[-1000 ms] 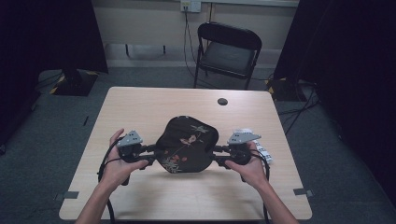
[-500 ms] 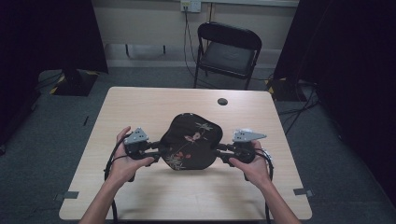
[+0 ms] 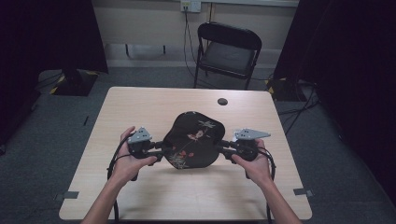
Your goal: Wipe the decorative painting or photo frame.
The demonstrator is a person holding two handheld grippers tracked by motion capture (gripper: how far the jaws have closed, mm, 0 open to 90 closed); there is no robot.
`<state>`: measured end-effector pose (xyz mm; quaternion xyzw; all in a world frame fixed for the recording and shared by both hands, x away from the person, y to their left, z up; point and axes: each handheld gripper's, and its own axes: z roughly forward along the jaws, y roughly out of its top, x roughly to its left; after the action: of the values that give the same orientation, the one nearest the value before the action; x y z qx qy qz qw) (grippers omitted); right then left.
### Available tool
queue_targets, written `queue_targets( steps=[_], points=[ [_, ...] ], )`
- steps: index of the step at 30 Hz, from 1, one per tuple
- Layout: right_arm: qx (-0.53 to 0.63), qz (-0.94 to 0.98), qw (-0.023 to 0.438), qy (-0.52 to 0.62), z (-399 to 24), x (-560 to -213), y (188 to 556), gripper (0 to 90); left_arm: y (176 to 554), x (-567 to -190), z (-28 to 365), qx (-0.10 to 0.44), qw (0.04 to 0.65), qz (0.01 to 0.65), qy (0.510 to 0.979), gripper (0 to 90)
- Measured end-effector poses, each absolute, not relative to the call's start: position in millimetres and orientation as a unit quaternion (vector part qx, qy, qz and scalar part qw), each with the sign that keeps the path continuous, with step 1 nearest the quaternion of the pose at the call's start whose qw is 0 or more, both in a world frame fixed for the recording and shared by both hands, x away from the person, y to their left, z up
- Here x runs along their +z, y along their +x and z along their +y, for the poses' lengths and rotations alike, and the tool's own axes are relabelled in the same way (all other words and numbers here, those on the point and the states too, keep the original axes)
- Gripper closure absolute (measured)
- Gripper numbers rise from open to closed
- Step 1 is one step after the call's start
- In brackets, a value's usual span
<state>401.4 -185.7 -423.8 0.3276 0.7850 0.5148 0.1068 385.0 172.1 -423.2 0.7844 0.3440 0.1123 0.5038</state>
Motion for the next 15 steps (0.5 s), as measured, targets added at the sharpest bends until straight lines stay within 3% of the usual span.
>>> queue_targets(
  steps=[7, 10, 15],
  points=[
    [0.514, 0.785, 0.102, 0.330, -186.1, -424.0, 401.9, 63.3, 384.5, -423.3, 173.5, 0.111, 0.498, 0.352, 0.785, 57.2],
    [0.524, 0.783, 0.080, 0.327, -187.0, -423.3, 401.6, 57.3, 383.0, -422.5, 174.2, 0.089, 0.505, 0.357, 0.781, 50.5],
    [0.528, 0.777, 0.084, 0.332, -187.9, -421.0, 400.6, 50.7, 381.4, -418.5, 176.5, 0.102, 0.500, 0.361, 0.781, 43.2]
  ],
)
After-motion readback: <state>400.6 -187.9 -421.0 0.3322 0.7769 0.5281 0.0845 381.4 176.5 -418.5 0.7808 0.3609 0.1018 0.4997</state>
